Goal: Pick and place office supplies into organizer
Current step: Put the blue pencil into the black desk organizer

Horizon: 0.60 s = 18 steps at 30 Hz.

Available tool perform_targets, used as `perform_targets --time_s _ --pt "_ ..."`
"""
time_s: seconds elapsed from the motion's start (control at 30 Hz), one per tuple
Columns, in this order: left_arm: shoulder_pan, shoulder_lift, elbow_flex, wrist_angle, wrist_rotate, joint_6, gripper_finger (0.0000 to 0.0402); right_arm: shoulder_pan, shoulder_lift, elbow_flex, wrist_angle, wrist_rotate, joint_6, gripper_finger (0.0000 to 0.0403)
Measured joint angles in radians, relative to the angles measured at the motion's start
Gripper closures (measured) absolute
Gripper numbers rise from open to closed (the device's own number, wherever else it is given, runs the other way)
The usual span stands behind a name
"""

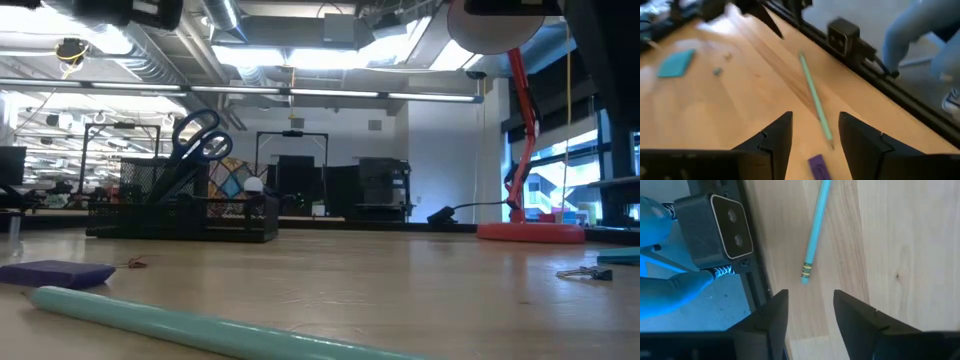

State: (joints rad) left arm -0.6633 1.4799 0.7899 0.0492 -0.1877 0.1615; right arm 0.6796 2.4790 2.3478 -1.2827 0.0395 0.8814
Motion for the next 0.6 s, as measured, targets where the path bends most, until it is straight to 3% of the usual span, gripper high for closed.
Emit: perform_targets --time_s 0.27,0.6 --pt "-0.01 0.238 0.11 -0.002 -0.001 -0.06 0.0265 0.0 0.0 0.0 0.0 0.0 0.0 0.0242" --pt "-0.006 0.338 0.164 -0.001 0.007 -0.102 0.0311 0.0 0.0 0.0 0.023 0.0 0.003 0.0242"
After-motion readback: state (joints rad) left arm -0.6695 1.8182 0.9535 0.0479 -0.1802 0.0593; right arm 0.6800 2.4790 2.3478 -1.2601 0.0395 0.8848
